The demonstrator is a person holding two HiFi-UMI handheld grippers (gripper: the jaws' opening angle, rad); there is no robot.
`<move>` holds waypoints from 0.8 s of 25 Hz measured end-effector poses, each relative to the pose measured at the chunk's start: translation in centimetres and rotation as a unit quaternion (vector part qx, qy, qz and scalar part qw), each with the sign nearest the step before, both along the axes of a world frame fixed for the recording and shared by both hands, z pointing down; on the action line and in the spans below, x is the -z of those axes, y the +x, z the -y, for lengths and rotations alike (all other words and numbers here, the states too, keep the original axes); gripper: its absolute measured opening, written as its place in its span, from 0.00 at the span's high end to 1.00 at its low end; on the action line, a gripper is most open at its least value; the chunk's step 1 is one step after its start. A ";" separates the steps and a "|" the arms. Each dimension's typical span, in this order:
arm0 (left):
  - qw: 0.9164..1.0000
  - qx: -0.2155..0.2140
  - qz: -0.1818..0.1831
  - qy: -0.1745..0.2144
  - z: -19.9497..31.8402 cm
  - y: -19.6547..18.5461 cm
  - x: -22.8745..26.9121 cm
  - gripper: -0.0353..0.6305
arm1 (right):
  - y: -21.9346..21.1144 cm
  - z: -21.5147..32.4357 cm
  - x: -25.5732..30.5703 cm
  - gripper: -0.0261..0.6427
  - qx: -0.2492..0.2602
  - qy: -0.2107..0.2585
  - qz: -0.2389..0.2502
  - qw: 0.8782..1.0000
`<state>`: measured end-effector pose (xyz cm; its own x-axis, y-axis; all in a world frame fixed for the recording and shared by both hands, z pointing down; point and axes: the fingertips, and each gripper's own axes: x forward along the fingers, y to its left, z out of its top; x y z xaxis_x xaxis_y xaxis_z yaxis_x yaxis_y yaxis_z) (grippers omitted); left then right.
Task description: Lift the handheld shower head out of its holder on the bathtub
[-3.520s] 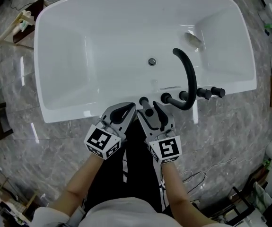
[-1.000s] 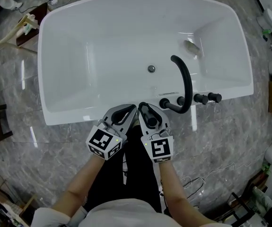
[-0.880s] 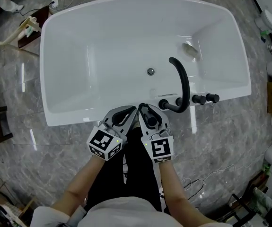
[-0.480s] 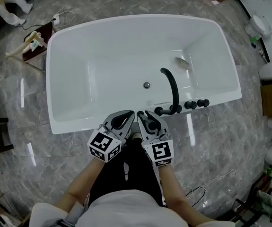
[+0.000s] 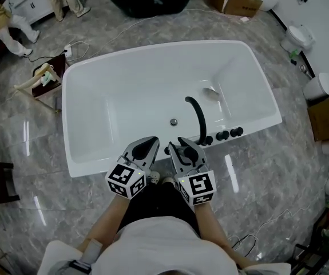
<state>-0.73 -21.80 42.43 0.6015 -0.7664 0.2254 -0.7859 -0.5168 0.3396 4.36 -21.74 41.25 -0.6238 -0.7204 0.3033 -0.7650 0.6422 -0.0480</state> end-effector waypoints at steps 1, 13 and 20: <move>1.000 0.000 -0.001 0.006 0.1 0.0 0.7 0.93 | 0.0 0.1 0.8 0.78 -0.002 0.006 0.003 1.000; 0.997 -0.044 0.004 0.061 0.8 1.0 4.5 0.93 | 0.1 0.0 4.4 0.78 -0.035 0.043 0.019 0.998; 0.993 -0.107 0.002 0.057 0.4 2.9 4.1 0.93 | 2.6 -0.6 4.4 0.78 -0.106 0.039 0.030 0.993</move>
<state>2.13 -22.16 38.28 0.7523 -0.6423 0.1468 -0.6554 -0.7067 0.2666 6.92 -21.10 36.81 -0.4701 -0.8576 0.2085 -0.8811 0.4698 -0.0542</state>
